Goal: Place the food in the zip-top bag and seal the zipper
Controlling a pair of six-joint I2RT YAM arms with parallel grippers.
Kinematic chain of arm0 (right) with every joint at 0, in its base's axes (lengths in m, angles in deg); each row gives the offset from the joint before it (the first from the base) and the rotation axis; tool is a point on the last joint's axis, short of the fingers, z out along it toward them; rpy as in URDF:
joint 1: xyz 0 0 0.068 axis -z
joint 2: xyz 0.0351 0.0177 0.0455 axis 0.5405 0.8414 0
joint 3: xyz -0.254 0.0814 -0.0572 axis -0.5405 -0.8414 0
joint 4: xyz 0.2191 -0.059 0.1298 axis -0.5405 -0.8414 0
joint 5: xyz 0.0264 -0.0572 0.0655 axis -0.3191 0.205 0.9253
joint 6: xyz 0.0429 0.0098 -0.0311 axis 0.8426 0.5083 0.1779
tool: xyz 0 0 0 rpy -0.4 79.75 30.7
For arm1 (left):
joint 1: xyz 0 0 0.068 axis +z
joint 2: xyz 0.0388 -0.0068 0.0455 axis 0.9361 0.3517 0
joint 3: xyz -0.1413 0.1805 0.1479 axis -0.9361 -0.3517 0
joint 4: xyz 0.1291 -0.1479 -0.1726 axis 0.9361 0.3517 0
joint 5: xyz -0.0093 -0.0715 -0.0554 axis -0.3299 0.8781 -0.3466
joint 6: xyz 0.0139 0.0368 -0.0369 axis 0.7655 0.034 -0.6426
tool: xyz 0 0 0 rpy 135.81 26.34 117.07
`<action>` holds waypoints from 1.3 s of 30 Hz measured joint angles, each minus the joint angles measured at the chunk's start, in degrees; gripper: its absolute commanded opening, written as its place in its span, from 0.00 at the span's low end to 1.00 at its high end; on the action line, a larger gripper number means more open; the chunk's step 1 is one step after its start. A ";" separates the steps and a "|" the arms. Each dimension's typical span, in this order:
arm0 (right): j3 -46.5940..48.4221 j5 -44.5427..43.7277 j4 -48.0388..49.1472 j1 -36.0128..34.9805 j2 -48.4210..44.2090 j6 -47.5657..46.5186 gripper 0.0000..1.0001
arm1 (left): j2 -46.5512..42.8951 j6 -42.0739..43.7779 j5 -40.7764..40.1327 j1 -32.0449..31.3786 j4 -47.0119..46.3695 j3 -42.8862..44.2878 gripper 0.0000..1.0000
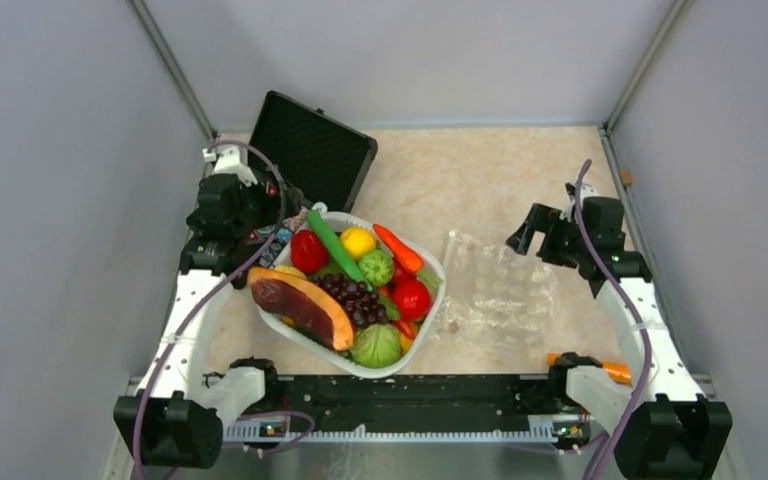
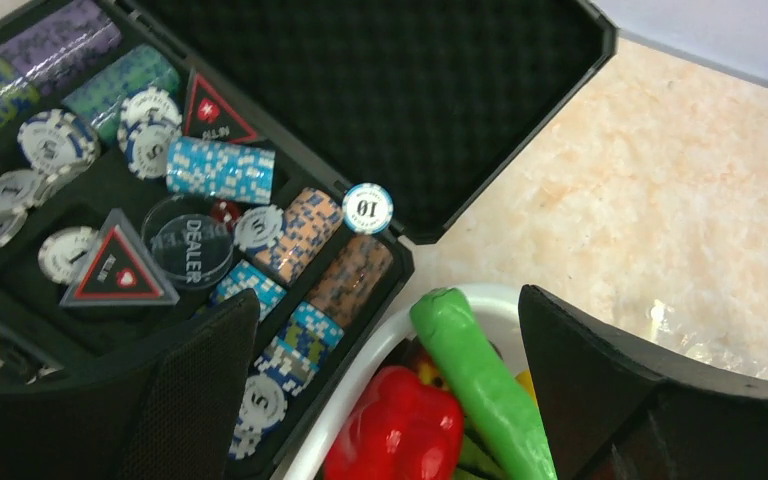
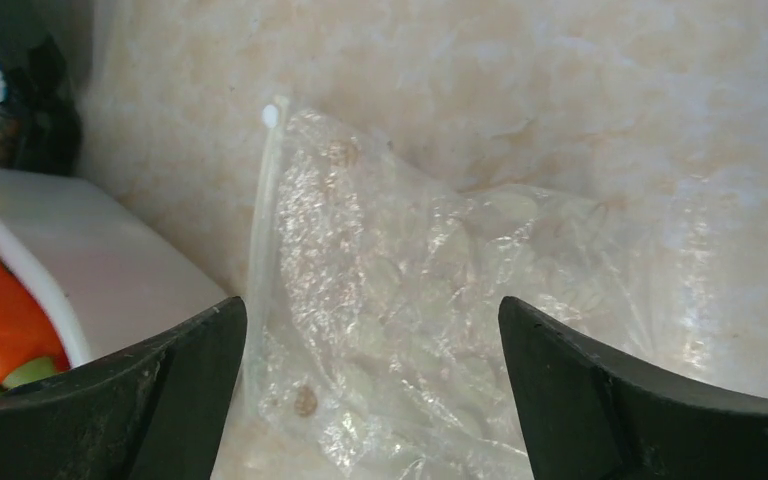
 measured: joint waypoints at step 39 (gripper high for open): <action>-2.27 -28.89 8.39 -27.04 18.14 15.76 0.85 | -25.35 -6.78 -3.69 0.04 -7.50 -11.89 0.99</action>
